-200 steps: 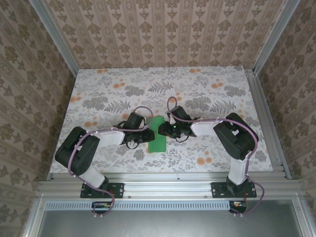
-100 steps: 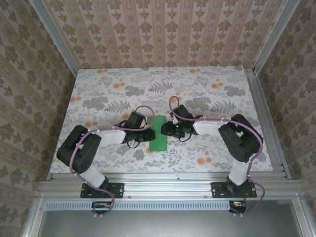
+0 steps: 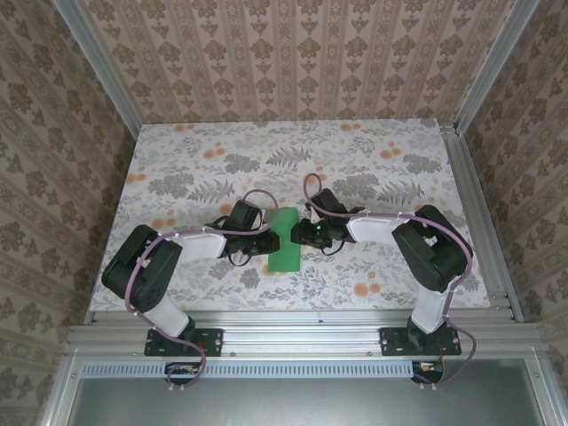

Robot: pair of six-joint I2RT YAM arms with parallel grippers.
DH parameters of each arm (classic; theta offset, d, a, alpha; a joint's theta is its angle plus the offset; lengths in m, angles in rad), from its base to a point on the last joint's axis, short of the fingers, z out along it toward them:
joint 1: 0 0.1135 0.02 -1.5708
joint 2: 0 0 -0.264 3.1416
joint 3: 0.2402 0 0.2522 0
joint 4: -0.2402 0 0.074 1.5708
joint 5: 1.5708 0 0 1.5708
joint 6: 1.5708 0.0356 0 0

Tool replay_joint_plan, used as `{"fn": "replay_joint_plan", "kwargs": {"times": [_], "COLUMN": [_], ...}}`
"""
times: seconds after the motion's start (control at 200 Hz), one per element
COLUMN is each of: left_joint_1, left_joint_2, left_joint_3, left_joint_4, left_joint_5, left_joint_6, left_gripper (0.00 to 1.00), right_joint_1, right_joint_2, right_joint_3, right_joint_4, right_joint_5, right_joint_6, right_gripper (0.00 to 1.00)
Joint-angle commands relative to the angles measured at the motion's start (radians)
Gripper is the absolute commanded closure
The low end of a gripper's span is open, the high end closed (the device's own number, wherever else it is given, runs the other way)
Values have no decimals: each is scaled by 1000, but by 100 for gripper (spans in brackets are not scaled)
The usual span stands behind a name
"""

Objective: Fold a paper plane with a square sheet of paper (pick it up from the middle)

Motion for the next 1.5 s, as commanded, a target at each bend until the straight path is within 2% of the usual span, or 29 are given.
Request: {"fn": "replay_joint_plan", "kwargs": {"times": [0.0,0.285,0.735,0.895,1.495], "left_joint_1": [-5,-3,37,40,37], "left_joint_2": [-31,-96,-187,-197,-157], "left_joint_3": [18,35,-3,-49,-107], "left_joint_4": [-41,-72,-216,-150,-43], "left_joint_5": [14,27,-34,9,46], "left_joint_6": [8,3,58,43,-6], "left_gripper": [75,72,64,58,52], "right_joint_1": [13,31,68,75,86], "right_joint_2": [27,55,84,84,84], "right_joint_3": [9,64,113,118,118], "right_joint_4": [5,-86,-129,-109,-86], "right_joint_5": [-14,66,119,111,101], "right_joint_6": [19,15,40,64,135], "right_gripper": [58,61,61,61,60]}}
